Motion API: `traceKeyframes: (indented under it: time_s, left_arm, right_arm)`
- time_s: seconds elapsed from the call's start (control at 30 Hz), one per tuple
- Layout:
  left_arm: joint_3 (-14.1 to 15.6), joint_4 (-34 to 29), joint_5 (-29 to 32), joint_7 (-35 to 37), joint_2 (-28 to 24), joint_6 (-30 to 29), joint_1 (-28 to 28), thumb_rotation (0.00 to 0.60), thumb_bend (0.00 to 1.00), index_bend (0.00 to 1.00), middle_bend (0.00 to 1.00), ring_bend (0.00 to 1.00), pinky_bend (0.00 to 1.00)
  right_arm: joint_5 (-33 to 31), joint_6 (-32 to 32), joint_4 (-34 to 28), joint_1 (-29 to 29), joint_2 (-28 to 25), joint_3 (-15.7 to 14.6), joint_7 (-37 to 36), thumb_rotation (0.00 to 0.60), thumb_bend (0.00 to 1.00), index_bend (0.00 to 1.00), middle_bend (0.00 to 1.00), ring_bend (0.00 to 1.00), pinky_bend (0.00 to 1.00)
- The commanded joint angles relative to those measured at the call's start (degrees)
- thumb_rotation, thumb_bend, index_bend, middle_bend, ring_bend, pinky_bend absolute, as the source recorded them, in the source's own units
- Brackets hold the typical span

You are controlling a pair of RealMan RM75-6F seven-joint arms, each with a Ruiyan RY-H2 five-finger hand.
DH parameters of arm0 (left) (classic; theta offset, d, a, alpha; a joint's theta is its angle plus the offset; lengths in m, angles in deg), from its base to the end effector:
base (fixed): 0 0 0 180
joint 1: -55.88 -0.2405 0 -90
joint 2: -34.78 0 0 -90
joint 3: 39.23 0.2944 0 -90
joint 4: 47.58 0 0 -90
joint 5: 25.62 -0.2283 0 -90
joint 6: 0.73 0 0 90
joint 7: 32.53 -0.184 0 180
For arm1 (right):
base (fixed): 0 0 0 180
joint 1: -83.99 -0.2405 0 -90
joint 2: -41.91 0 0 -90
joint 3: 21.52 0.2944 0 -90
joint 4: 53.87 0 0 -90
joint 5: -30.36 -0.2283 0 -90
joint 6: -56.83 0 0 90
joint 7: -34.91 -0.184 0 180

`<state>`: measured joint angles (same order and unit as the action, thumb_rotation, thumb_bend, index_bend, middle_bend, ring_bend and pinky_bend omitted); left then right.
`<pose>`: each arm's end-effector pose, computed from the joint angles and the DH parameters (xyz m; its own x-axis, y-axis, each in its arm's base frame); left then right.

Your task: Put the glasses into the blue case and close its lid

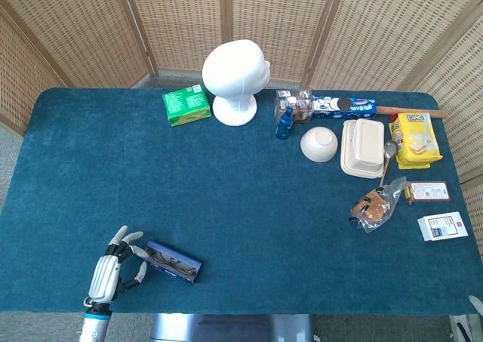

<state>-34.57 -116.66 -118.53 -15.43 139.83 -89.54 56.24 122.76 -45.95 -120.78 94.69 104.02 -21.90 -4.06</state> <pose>-0.2940 0.1671 -0.0815 -0.1911 0.1168 0.9746 0.9787 -0.0538 0.1983 -0.4279 -0.1004 0.2532 0.2119 0.1016 0.9720 -0.9772 0.0118 0.2118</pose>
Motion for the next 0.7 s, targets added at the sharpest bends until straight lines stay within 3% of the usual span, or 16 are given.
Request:
traceKeyframes:
  time_s: [0.03, 0.43, 0.7]
  left_arm:
    - [-0.3, -0.4, 0.7, 0.1, 0.2, 0.6, 0.0, 0.600, 0.40, 0.50, 0.23, 0.03, 0.08]
    - [-1.7, -1.7, 2.3, 0.0, 0.5, 1.6, 0.5, 0.600, 0.39, 0.46, 0.19, 0.00, 0.06]
    - [-3.1, -3.2, 3.8, -4.6, 0.4, 3.0, 1.3, 0.600, 0.39, 0.40, 0.14, 0.00, 0.04]
  right_arm:
    - [0.0, 0.1, 0.0, 0.0, 0.0, 0.0, -0.2, 0.337, 0.20, 0.00, 0.12, 0.00, 0.19]
    - [-0.1, 0.1, 0.1, 0.2, 0.0, 0.0, -0.6, 0.334, 0.19, 0.00, 0.12, 0.00, 0.19]
    - [-0.3, -0.1, 0.5, 0.4, 0.1, 0.1, -1.3, 0.319, 0.20, 0.00, 0.12, 0.00, 0.19]
